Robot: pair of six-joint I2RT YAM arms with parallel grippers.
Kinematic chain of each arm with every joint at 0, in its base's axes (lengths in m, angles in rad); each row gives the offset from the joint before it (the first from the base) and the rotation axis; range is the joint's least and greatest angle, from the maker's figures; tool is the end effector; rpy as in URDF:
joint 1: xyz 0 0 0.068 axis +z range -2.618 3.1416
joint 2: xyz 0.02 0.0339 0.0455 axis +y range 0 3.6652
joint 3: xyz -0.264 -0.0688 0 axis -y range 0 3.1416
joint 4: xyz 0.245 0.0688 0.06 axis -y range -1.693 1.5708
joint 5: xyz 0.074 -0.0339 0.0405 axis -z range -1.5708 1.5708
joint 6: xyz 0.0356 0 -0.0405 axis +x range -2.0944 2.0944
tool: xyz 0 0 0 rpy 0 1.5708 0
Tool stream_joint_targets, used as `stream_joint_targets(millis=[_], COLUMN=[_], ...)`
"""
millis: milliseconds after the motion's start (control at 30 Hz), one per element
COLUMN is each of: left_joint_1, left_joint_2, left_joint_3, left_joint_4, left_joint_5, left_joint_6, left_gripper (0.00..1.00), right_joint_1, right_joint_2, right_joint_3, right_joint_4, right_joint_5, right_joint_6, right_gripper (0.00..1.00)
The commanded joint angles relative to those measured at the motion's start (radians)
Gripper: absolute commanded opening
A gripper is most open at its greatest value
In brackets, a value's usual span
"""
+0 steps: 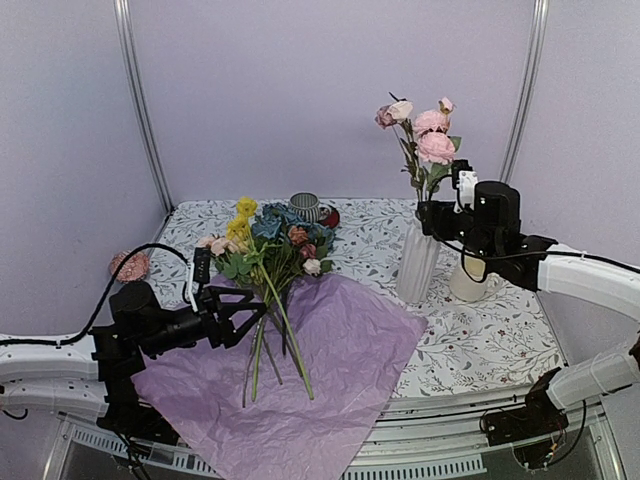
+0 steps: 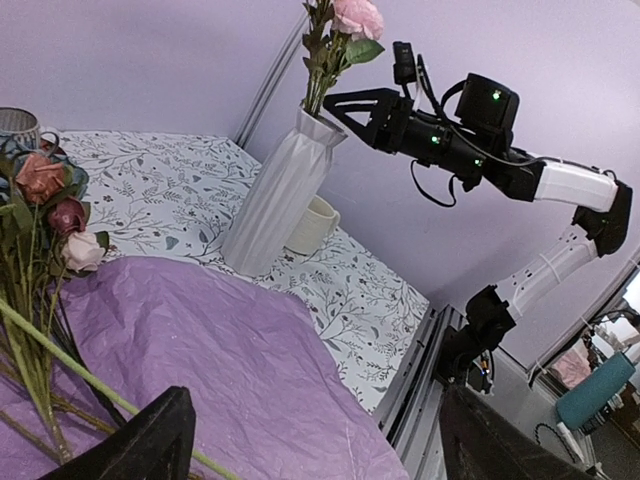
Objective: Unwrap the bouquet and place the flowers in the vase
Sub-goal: Place the fake flower in the vase, then pick up the fake flower from the flattened wrapping paper.
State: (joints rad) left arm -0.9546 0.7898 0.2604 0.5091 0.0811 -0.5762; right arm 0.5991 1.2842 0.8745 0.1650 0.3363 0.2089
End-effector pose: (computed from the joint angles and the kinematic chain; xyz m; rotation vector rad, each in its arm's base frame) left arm 0.1048 -0.1529 0.2268 0.3947 1.6939 -1.2307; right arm 0.2531 0.1586 0.2981 -0.1145 1.8061 0.2708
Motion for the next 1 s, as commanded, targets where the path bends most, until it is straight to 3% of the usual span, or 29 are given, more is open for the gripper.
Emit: stream_joint_targets(millis=[0,133,267,367,500,667,967], left_joint_1=[-0.001,0.0,0.004,0.026,0.077,0.125,0.136], left_joint_2=[0.01,0.018,0.03,0.063,0.124,0.204,0.364], left_joint_3=[-0.003,0.0,0.029,0.083,0.143,0.159,0.183], left_joint_4=[-0.018,-0.053,-0.145,-0.29,-0.435,-0.439,-0.329], left_joint_5=[-0.043,-0.093,-0.156,-0.216,-0.225,-0.145,-0.09], left_joint_6=[-0.013,-0.036,-0.058,-0.104,-0.144,-0.169,-0.219], left_gripper=[0.88,0.98,0.98,0.98,0.87,0.68,0.63], right_joint_1=[-0.004,-0.004,-0.004,0.002,0.05,0.132,0.199], right_joint_2=[-0.124,-0.214,-0.289,-0.313,-0.295,-0.166,0.046], right_joint_3=[-0.002,0.002,0.002,-0.005,-0.044,-0.03,-0.058], right_joint_4=[-0.053,-0.116,-0.142,-0.127,-0.059,-0.034,0.116], right_joint_5=[-0.054,-0.147,-0.33,-0.51,-0.62,-0.602,-0.613], right_joint_6=[-0.019,-0.043,-0.073,-0.091,-0.105,-0.144,-0.172], right_gripper=[0.79,0.8,0.79,0.74,0.71,0.71,0.71])
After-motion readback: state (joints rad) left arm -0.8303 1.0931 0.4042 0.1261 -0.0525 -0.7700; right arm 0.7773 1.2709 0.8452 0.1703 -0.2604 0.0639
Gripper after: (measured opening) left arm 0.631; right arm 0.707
